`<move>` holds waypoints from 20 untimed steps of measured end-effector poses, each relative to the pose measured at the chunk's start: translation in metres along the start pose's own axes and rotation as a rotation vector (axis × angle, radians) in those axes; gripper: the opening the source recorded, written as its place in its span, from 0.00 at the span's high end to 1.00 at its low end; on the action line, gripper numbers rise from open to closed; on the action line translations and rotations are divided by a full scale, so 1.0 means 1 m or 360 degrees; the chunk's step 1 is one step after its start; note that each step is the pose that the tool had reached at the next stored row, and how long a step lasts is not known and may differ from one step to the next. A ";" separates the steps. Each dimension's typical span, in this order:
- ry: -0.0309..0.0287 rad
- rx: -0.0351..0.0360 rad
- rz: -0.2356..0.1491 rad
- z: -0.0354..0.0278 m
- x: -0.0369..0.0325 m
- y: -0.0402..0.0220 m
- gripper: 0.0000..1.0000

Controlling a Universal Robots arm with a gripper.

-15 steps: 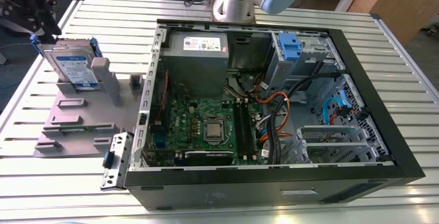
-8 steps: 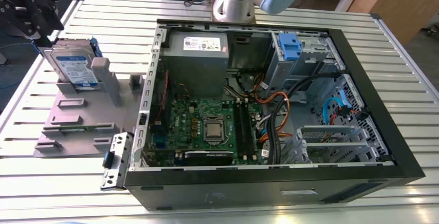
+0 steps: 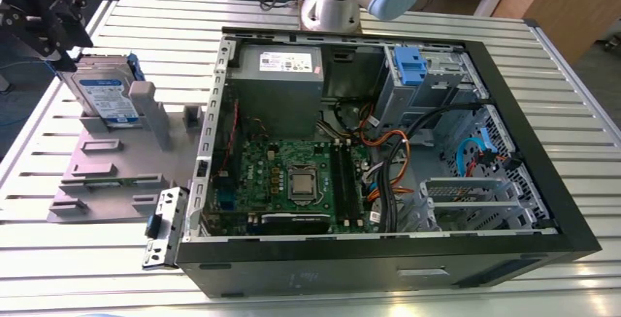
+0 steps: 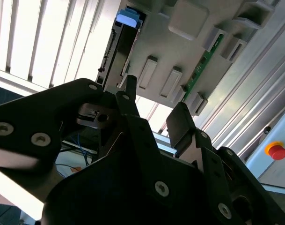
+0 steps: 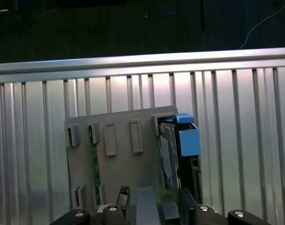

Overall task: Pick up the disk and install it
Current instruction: 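Pick up the disk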

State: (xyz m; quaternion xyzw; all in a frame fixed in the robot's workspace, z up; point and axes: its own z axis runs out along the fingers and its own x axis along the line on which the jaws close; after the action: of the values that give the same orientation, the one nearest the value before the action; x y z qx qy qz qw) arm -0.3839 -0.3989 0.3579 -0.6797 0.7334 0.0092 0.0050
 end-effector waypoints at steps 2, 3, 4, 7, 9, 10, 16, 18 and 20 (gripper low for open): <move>-0.00007 0.0000 0.0000 0.0004 -0.0001 0.0008 0.47; -0.00011 0.0000 0.0000 0.0005 -0.0002 0.0014 0.47; -0.00015 0.0000 0.0000 0.0007 -0.0001 0.0021 0.47; -0.00047 0.0000 0.0000 0.0012 0.0000 0.0036 0.47; -0.00095 -0.0001 0.0000 0.0017 -0.0002 0.0040 0.47; -0.00114 -0.0001 0.0002 0.0019 -0.0005 0.0042 0.47; -0.00168 -0.0001 0.0031 0.0038 -0.0038 0.0049 0.47; -0.00169 0.0000 0.0044 0.0043 -0.0051 0.0051 0.47; -0.00170 0.0000 0.0047 0.0046 -0.0056 0.0053 0.47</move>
State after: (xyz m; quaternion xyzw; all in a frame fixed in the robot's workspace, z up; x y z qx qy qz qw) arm -0.3888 -0.3928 0.3534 -0.6687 0.7434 0.0129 0.0088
